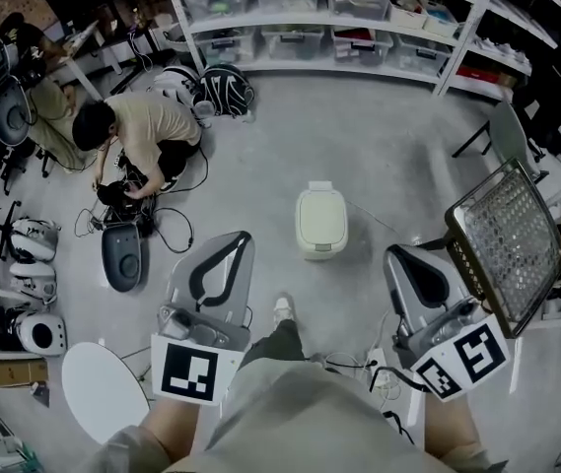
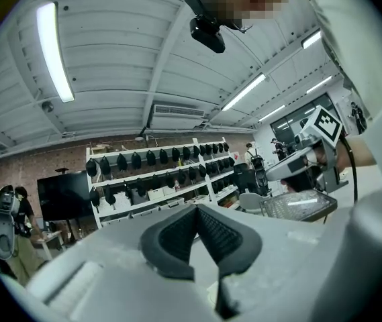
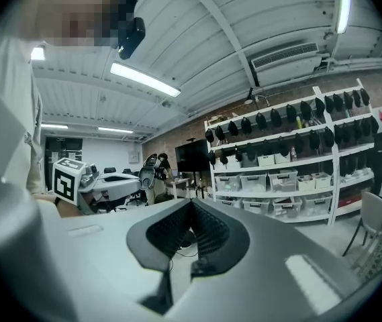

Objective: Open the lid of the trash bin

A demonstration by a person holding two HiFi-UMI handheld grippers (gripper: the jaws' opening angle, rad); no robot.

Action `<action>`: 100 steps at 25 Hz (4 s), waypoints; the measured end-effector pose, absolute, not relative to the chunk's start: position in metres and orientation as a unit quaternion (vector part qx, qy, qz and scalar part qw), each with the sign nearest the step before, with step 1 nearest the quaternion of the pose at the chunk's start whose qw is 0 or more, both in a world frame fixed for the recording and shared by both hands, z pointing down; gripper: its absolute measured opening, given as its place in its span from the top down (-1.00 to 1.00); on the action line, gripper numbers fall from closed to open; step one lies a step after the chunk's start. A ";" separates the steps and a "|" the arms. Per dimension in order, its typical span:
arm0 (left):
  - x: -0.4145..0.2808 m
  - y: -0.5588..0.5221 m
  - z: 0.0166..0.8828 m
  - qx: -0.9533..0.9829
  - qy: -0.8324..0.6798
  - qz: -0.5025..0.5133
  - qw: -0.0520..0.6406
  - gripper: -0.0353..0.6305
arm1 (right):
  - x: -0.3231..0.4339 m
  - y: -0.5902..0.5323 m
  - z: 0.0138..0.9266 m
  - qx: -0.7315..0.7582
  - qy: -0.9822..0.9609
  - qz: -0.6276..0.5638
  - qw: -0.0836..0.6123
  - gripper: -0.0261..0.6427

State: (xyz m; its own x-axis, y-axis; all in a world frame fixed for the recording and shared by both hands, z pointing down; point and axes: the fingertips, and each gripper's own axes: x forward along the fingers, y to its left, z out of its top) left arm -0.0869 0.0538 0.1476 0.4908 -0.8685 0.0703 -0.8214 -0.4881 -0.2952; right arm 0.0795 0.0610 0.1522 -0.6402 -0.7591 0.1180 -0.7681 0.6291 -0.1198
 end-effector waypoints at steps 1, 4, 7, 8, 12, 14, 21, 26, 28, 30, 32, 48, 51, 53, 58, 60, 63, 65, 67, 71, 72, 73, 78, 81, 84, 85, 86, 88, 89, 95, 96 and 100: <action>-0.090 0.038 0.148 -0.858 0.490 -0.108 0.111 0.89 | 0.076 0.046 0.151 0.426 -0.901 0.080 0.028 0.91; -0.102 -0.010 0.148 -0.864 0.480 -0.113 0.104 0.89 | 0.065 0.002 0.145 0.438 -0.895 0.079 0.028 0.91; -0.112 -0.051 0.146 -0.872 0.464 -0.112 0.105 0.89 | 0.055 -0.034 0.141 0.453 -0.888 0.075 0.029 0.91; -0.115 -0.062 0.146 -0.875 0.458 -0.113 0.107 0.89 | 0.053 -0.043 0.140 0.458 -0.885 0.072 0.029 0.91; -0.120 -0.094 0.148 -0.883 0.442 -0.108 0.111 0.89 | 0.050 -0.071 0.141 0.481 -0.874 0.064 0.029 0.91; -0.123 -0.105 0.149 -0.885 0.442 -0.104 0.105 0.89 | 0.049 -0.081 0.141 0.488 -0.870 0.065 0.030 0.91; -0.122 -0.123 0.149 -0.884 0.445 -0.100 0.098 0.89 | 0.057 -0.099 0.143 0.491 -0.867 0.073 0.036 0.91; -0.118 -0.128 0.163 -0.877 0.462 -0.110 0.074 0.89 | 0.066 -0.109 0.157 0.482 -0.871 0.087 0.041 0.91; -0.115 -0.129 0.173 -0.874 0.466 -0.118 0.065 0.89 | 0.069 -0.112 0.168 0.476 -0.873 0.095 0.046 0.91; -0.108 -0.130 0.184 -0.872 0.469 -0.126 0.054 0.89 | 0.072 -0.116 0.181 0.470 -0.875 0.105 0.051 0.91; -0.102 -0.134 0.197 -0.871 0.472 -0.132 0.041 0.89 | 0.075 -0.121 0.199 0.465 -0.876 0.117 0.061 0.91; -0.103 -0.151 0.431 -0.847 0.478 -0.215 -0.090 0.89 | 0.076 -0.145 0.461 0.428 -0.854 0.251 0.158 0.91; -0.103 -0.143 0.486 -0.844 0.471 -0.229 -0.109 0.89 | 0.073 -0.141 0.521 0.426 -0.846 0.271 0.171 0.91; -0.105 -0.138 0.523 -0.845 0.462 -0.243 -0.117 0.89 | 0.070 -0.138 0.559 0.424 -0.841 0.284 0.181 0.91; -0.108 -0.130 0.611 -0.843 0.443 -0.272 -0.140 0.89 | 0.064 -0.128 0.655 0.411 -0.830 0.310 0.216 0.91; -0.108 -0.126 0.648 -0.842 0.434 -0.281 -0.155 0.89 | 0.063 -0.122 0.694 0.406 -0.825 0.319 0.231 0.91; -0.107 -0.119 0.699 -0.843 0.413 -0.296 -0.177 0.89 | 0.063 -0.113 0.750 0.397 -0.816 0.335 0.255 0.91; -0.110 -0.117 0.727 -0.842 0.405 -0.304 -0.188 0.89 | 0.062 -0.107 0.786 0.391 -0.809 0.344 0.274 0.91; -0.114 -0.117 0.749 -0.838 0.405 -0.309 -0.197 0.89 | 0.063 -0.102 0.819 0.387 -0.801 0.350 0.294 0.91; -0.124 -0.116 0.787 -0.831 0.407 -0.312 -0.216 0.89 | 0.067 -0.093 0.869 0.386 -0.782 0.368 0.322 0.91; -0.127 -0.116 0.796 -0.828 0.408 -0.315 -0.219 0.89 | 0.068 -0.091 0.879 0.387 -0.778 0.371 0.327 0.91; -0.130 -0.115 0.803 -0.826 0.408 -0.319 -0.221 0.89 | 0.068 -0.090 0.888 0.389 -0.774 0.375 0.331 0.91; -0.138 -0.113 0.825 -0.821 0.411 -0.323 -0.229 0.89 | 0.069 -0.089 0.918 0.393 -0.761 0.382 0.346 0.91; -0.138 -0.112 0.827 -0.820 0.413 -0.323 -0.230 0.89 | 0.069 -0.086 0.922 0.390 -0.764 0.375 0.351 0.91; -0.140 -0.115 0.821 -0.817 0.417 -0.323 -0.231 0.89 | 0.067 -0.089 0.921 0.399 -0.757 0.383 0.348 0.91; -0.140 -0.116 0.818 -0.817 0.418 -0.323 -0.233 0.89 | 0.067 -0.090 0.919 0.401 -0.754 0.387 0.348 0.91; -0.141 -0.116 0.813 -0.816 0.420 -0.322 -0.233 0.89 | 0.066 -0.089 0.915 0.402 -0.751 0.390 0.350 0.91; -0.142 -0.116 0.804 -0.813 0.422 -0.323 -0.237 0.89 | 0.066 -0.087 0.907 0.400 -0.747 0.395 0.354 0.91; -0.143 -0.115 0.799 -0.811 0.423 -0.324 -0.240 0.88 | 0.066 -0.085 0.903 0.399 -0.745 0.397 0.357 0.91; -0.144 -0.112 0.784 -0.807 0.430 -0.322 -0.247 0.89 | 0.075 -0.081 0.918 0.407 -0.722 0.409 0.383 0.91; -0.144 -0.111 0.787 -0.806 0.431 -0.320 -0.249 0.89 | 0.075 -0.081 0.922 0.406 -0.721 0.405 0.388 0.91; -0.145 -0.110 0.797 -0.804 0.430 -0.321 -0.256 0.89 | 0.073 -0.083 0.928 0.406 -0.728 0.384 0.396 0.91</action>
